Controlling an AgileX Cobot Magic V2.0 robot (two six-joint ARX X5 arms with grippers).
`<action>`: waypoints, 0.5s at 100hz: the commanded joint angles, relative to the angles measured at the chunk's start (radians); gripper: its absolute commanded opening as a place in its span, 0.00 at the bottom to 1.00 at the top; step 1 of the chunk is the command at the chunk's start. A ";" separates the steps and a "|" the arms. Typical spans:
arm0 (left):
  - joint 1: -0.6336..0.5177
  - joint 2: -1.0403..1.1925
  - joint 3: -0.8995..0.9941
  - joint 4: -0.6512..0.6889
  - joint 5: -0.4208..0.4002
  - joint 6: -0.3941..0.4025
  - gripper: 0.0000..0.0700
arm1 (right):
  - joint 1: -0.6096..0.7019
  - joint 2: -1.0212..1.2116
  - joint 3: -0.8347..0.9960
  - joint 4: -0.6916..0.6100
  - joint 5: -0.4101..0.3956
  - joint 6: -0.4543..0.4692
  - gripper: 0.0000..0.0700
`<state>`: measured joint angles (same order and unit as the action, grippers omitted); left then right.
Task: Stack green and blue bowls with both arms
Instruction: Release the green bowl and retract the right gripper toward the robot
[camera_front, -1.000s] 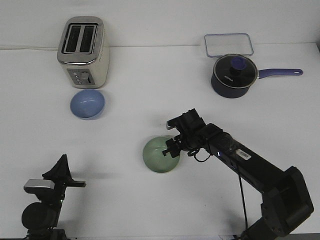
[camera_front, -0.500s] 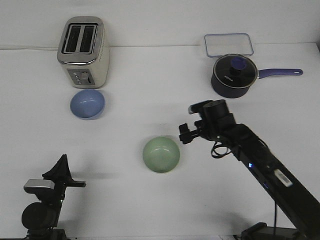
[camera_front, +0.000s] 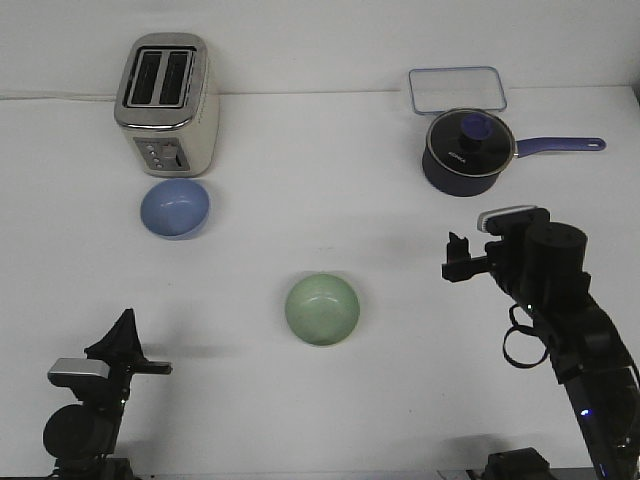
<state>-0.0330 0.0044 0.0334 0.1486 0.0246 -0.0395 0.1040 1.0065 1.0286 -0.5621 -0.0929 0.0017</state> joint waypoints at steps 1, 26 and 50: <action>0.000 -0.001 -0.019 0.010 -0.003 0.005 0.02 | -0.008 -0.025 -0.082 0.060 0.000 -0.017 0.79; 0.000 -0.001 -0.019 0.010 -0.003 0.005 0.02 | -0.010 -0.223 -0.465 0.426 -0.005 -0.009 0.79; 0.000 -0.001 -0.019 0.010 -0.003 0.005 0.02 | -0.010 -0.325 -0.524 0.470 -0.004 0.005 0.79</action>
<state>-0.0330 0.0044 0.0334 0.1486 0.0246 -0.0395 0.0914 0.6907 0.4931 -0.1062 -0.0975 -0.0002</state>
